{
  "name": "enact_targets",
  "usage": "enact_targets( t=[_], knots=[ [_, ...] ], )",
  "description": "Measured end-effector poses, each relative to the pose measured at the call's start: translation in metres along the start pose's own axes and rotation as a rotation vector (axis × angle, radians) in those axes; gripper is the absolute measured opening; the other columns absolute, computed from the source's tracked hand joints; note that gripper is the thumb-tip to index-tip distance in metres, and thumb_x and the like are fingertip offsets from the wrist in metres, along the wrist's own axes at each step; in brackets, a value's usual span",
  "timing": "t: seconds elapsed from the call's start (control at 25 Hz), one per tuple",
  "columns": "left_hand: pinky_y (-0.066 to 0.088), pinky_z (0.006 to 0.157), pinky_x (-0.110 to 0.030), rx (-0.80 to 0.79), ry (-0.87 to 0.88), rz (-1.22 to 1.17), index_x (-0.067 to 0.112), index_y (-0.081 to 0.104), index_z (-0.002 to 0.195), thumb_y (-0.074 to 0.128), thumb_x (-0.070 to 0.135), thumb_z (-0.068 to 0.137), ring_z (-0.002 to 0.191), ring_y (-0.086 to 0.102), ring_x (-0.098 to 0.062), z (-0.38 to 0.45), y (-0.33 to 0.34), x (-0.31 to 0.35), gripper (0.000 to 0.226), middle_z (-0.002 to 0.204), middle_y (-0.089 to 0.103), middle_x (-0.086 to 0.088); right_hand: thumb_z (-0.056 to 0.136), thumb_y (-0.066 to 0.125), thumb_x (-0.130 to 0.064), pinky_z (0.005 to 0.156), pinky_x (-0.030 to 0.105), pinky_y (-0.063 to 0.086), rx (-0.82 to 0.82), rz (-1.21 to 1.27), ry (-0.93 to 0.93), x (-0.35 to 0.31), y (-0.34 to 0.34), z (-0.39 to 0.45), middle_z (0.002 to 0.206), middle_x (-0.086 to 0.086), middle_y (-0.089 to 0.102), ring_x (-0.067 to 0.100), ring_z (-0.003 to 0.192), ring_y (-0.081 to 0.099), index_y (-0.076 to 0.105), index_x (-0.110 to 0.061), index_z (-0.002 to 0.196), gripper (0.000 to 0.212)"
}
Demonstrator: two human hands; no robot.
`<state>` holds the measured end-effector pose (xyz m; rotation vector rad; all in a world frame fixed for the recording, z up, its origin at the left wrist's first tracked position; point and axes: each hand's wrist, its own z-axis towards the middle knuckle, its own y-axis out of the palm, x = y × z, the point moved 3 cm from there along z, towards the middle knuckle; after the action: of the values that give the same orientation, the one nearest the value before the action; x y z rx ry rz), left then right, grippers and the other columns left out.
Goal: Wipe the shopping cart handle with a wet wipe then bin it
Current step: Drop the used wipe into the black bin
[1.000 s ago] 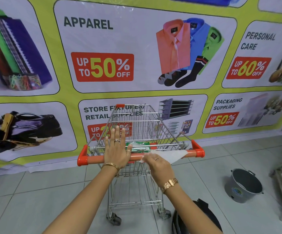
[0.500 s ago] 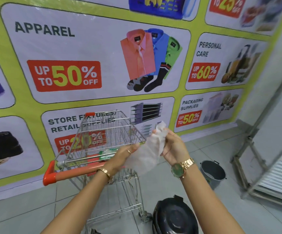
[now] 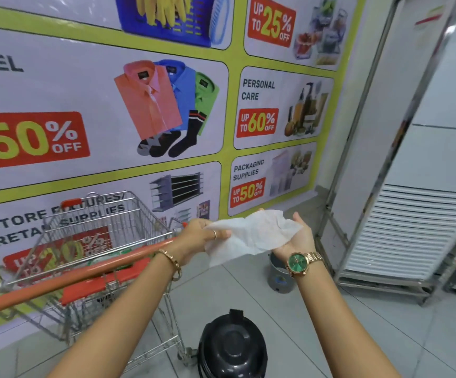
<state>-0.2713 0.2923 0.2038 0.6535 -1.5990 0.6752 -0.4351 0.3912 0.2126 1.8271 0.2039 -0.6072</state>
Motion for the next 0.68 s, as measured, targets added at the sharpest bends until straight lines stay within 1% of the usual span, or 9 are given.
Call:
enact_targets(
  t=[0.04, 0.12, 0.16, 0.24, 0.32, 0.44, 0.52, 0.6, 0.68],
  knots=[
    [0.054, 0.068, -0.031, -0.001, -0.003, 0.012, 0.005, 0.067, 0.084, 0.07, 0.008, 0.079, 0.076, 0.065, -0.021, 0.003, 0.008, 0.003, 0.007, 0.084, 0.07, -0.008, 0.091, 0.026, -0.056, 0.096, 0.05, 0.036, 0.014, 0.022, 0.016, -0.006, -0.008, -0.007, 0.105, 0.028, 0.059, 0.038, 0.124, 0.046, 0.045, 0.002, 0.125, 0.071],
    [0.054, 0.066, -0.031, 0.019, -0.023, 0.027, 0.003, 0.065, 0.092, 0.071, 0.01, 0.079, 0.078, 0.064, -0.023, 0.009, 0.018, 0.008, 0.017, 0.089, 0.068, -0.012, 0.084, 0.039, -0.061, 0.098, 0.053, 0.035, 0.002, 0.055, 0.048, -0.015, -0.017, -0.021, 0.112, 0.029, 0.055, 0.04, 0.124, 0.045, 0.048, 0.005, 0.118, 0.074],
    [0.053, 0.065, -0.031, 0.039, -0.03, 0.044, 0.003, 0.064, 0.094, 0.073, 0.011, 0.077, 0.077, 0.063, -0.023, 0.012, 0.02, 0.01, 0.02, 0.089, 0.068, -0.012, 0.081, 0.05, -0.055, 0.096, 0.054, 0.039, -0.01, 0.048, 0.068, -0.019, -0.019, -0.027, 0.113, 0.029, 0.056, 0.041, 0.117, 0.05, 0.049, 0.006, 0.115, 0.07],
    [0.052, 0.066, -0.031, 0.06, -0.028, 0.107, 0.002, 0.066, 0.094, 0.074, 0.012, 0.076, 0.075, 0.063, -0.024, 0.014, 0.022, 0.012, 0.022, 0.085, 0.067, -0.011, 0.074, 0.067, -0.026, 0.091, 0.052, 0.049, 0.012, -0.082, 0.084, -0.024, -0.026, -0.033, 0.117, 0.026, 0.057, 0.039, 0.101, 0.059, 0.048, 0.006, 0.12, 0.058],
    [0.053, 0.066, -0.028, 0.072, -0.03, 0.171, -0.001, 0.067, 0.097, 0.074, 0.012, 0.076, 0.077, 0.063, -0.023, 0.016, 0.021, 0.011, 0.025, 0.084, 0.067, -0.009, 0.085, 0.051, -0.001, 0.099, 0.047, 0.045, 0.099, -0.253, 0.066, -0.029, -0.039, -0.032, 0.114, 0.022, 0.062, 0.032, 0.089, 0.063, 0.046, 0.004, 0.123, 0.039],
    [0.054, 0.051, -0.02, 0.062, -0.044, 0.236, 0.0, 0.068, 0.086, 0.075, 0.009, 0.075, 0.064, 0.063, -0.017, 0.02, 0.015, -0.001, 0.016, 0.074, 0.067, -0.007, 0.094, 0.032, 0.005, 0.102, 0.043, 0.037, 0.183, -0.443, 0.024, -0.028, -0.056, -0.031, 0.068, 0.01, 0.076, 0.02, 0.057, 0.071, 0.043, 0.002, 0.131, 0.039],
    [0.049, 0.04, -0.017, 0.05, -0.08, 0.22, 0.001, 0.064, 0.074, 0.075, 0.005, 0.074, 0.053, 0.062, -0.014, 0.028, 0.009, -0.014, 0.013, 0.062, 0.066, -0.003, 0.095, 0.03, 0.005, 0.086, 0.035, 0.051, 0.201, -0.484, 0.002, -0.025, -0.066, -0.027, 0.055, 0.005, 0.074, 0.015, 0.049, 0.07, 0.041, 0.005, 0.132, 0.038],
    [0.05, 0.04, -0.017, 0.033, -0.123, 0.19, -0.004, 0.063, 0.084, 0.075, 0.003, 0.074, 0.057, 0.062, -0.017, 0.041, 0.005, -0.031, 0.018, 0.066, 0.067, -0.006, 0.095, 0.03, 0.004, 0.056, 0.027, 0.059, 0.245, -0.517, -0.004, -0.024, -0.079, -0.014, 0.056, 0.005, 0.074, 0.014, 0.049, 0.07, 0.044, 0.004, 0.128, 0.036],
    [0.052, 0.044, -0.019, 0.008, -0.166, 0.195, -0.007, 0.061, 0.095, 0.074, 0.003, 0.075, 0.058, 0.064, -0.017, 0.058, 0.003, -0.05, 0.026, 0.074, 0.066, -0.01, 0.094, 0.034, 0.004, 0.043, 0.025, 0.058, 0.32, -0.534, 0.0, -0.023, -0.095, 0.001, 0.07, 0.011, 0.075, 0.016, 0.048, 0.07, 0.045, 0.008, 0.125, 0.033]
  ],
)
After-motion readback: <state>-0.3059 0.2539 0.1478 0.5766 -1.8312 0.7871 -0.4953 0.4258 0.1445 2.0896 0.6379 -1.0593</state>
